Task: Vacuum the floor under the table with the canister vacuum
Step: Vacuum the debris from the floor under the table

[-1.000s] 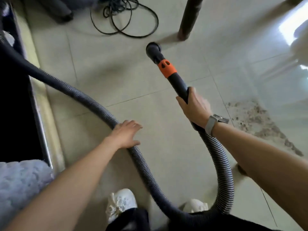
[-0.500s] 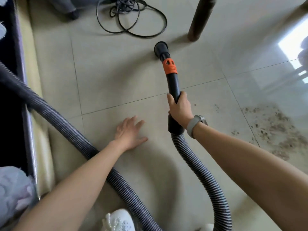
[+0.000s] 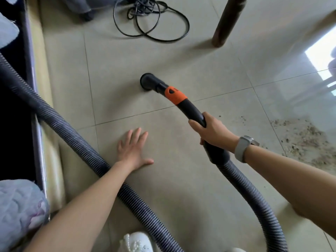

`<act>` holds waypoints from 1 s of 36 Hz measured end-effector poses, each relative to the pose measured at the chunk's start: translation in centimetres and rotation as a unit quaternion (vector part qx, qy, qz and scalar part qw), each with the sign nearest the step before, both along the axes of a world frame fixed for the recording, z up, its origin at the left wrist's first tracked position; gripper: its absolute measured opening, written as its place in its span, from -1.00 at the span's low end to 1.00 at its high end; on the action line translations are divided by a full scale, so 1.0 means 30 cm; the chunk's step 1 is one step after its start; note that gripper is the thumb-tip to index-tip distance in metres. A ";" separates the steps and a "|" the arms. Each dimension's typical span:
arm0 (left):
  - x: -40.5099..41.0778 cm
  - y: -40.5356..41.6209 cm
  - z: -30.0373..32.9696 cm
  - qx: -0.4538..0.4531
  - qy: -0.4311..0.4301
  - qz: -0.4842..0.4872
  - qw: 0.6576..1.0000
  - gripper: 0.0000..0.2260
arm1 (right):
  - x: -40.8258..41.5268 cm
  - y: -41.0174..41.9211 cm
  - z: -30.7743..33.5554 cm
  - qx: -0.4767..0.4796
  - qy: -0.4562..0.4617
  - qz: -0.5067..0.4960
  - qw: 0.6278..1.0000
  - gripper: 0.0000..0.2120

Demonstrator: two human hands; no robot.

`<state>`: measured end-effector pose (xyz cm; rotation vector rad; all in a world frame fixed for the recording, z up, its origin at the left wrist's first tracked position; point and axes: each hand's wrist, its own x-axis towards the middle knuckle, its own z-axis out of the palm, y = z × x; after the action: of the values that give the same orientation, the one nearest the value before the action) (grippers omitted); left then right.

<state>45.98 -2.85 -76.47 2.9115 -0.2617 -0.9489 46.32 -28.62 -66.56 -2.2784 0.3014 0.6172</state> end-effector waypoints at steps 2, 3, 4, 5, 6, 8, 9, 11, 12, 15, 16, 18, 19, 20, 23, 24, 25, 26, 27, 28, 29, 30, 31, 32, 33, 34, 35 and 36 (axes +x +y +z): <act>0.003 -0.002 0.001 0.001 0.000 0.000 1.000 -0.08 | -0.032 -0.021 0.023 0.000 0.015 0.027 1.000 -0.74; 0.006 -0.002 0.001 0.003 0.001 -0.001 1.000 -0.10 | -0.049 -0.027 0.033 -0.003 0.022 0.042 0.999 -0.74; 0.007 -0.002 0.000 0.004 0.002 -0.001 1.000 -0.11 | -0.065 -0.032 0.041 -0.007 0.028 0.055 0.998 -0.74; 0.006 -0.003 0.000 0.005 0.003 0.001 1.000 -0.13 | -0.076 -0.037 0.046 -0.013 0.031 0.067 0.997 -0.74; 0.004 -0.005 0.000 0.006 0.003 0.003 1.000 -0.15 | -0.082 -0.042 0.053 -0.021 0.030 0.075 0.996 -0.74; -0.001 -0.015 0.005 0.005 0.004 0.008 1.000 -0.17 | -0.079 -0.053 0.073 -0.043 0.020 0.076 0.996 -0.72; -0.006 -0.020 0.007 0.002 0.006 0.014 1.000 -0.18 | -0.073 -0.058 0.083 -0.053 0.012 0.069 0.996 -0.70; -0.016 -0.028 0.010 0.001 0.014 0.021 1.000 -0.18 | -0.062 -0.063 0.103 -0.060 -0.004 0.051 0.997 -0.66; -0.020 -0.030 0.011 0.002 0.020 0.023 1.000 -0.18 | -0.059 -0.067 0.111 -0.059 -0.008 0.042 0.997 -0.66; -0.025 -0.028 0.014 0.002 0.035 0.019 0.999 -0.16 | -0.065 -0.083 0.124 -0.057 0.000 0.049 0.997 -0.69; -0.026 -0.026 0.016 0.003 0.038 0.018 0.999 -0.16 | -0.073 -0.088 0.128 -0.060 0.006 0.065 0.996 -0.70; -0.028 -0.025 0.021 0.007 0.045 0.015 0.999 -0.16 | -0.096 -0.095 0.132 -0.073 0.020 0.097 0.992 -0.72; -0.027 -0.027 0.023 0.010 0.047 0.015 0.999 -0.16 | -0.107 -0.096 0.132 -0.081 0.022 0.106 0.991 -0.72; -0.027 -0.031 0.025 0.013 0.048 0.016 0.999 -0.16 | -0.116 -0.094 0.130 -0.088 0.019 0.109 0.990 -0.72; -0.028 -0.048 0.032 0.020 0.053 0.021 0.998 -0.15 | -0.112 -0.080 0.126 -0.102 -0.012 0.087 0.991 -0.69; -0.030 -0.055 0.037 0.023 0.054 0.024 0.998 -0.15 | -0.099 -0.075 0.121 -0.105 -0.024 0.074 0.991 -0.68; -0.031 -0.062 0.042 0.026 0.054 0.025 0.998 -0.14 | -0.082 -0.072 0.116 -0.109 -0.033 0.058 0.992 -0.67; -0.031 -0.069 0.044 0.027 0.054 0.025 0.998 -0.13 | -0.062 -0.070 0.108 -0.114 -0.039 0.039 0.992 -0.66; -0.032 -0.075 0.045 0.027 0.055 0.027 0.998 -0.13 | -0.044 -0.069 0.100 -0.119 -0.043 0.019 0.992 -0.65; -0.034 -0.080 0.043 0.025 0.056 0.031 0.998 -0.12 | -0.026 -0.068 0.088 -0.124 -0.048 0.000 0.991 -0.64; -0.034 -0.084 0.042 0.023 0.055 0.034 0.998 -0.11 | -0.009 -0.066 0.074 -0.129 -0.054 -0.014 0.990 -0.63; -0.033 -0.088 0.042 0.023 0.055 0.034 0.998 -0.10 | 0.006 -0.060 0.060 -0.139 -0.060 -0.023 0.988 -0.62; -0.032 -0.092 0.041 0.023 0.057 0.034 0.998 -0.09 | 0.017 -0.052 0.047 -0.152 -0.065 -0.028 0.986 -0.61; -0.031 -0.096 0.039 0.021 0.061 0.035 0.997 -0.08 | 0.024 -0.042 0.035 -0.166 -0.068 -0.030 0.983 -0.61; -0.029 -0.101 0.037 0.019 0.065 0.037 0.997 -0.07 | 0.028 -0.030 0.025 -0.176 -0.070 -0.031 0.981 -0.61; -0.026 -0.107 0.035 0.016 0.066 0.040 0.997 -0.05 | 0.034 -0.018 0.016 -0.185 -0.073 -0.032 0.979 -0.60; -0.022 -0.112 0.034 0.016 0.068 0.042 0.997 -0.03 | 0.039 -0.006 0.008 -0.192 -0.078 -0.034 0.978 -0.60; -0.016 -0.118 0.033 0.017 0.069 0.042 0.997 -0.02 | 0.046 0.005 0.000 -0.196 -0.081 -0.036 0.977 -0.61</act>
<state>45.49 -6.38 -75.49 2.8444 -0.1144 -1.1435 47.71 -28.47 -66.56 -2.6630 0.4564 0.3518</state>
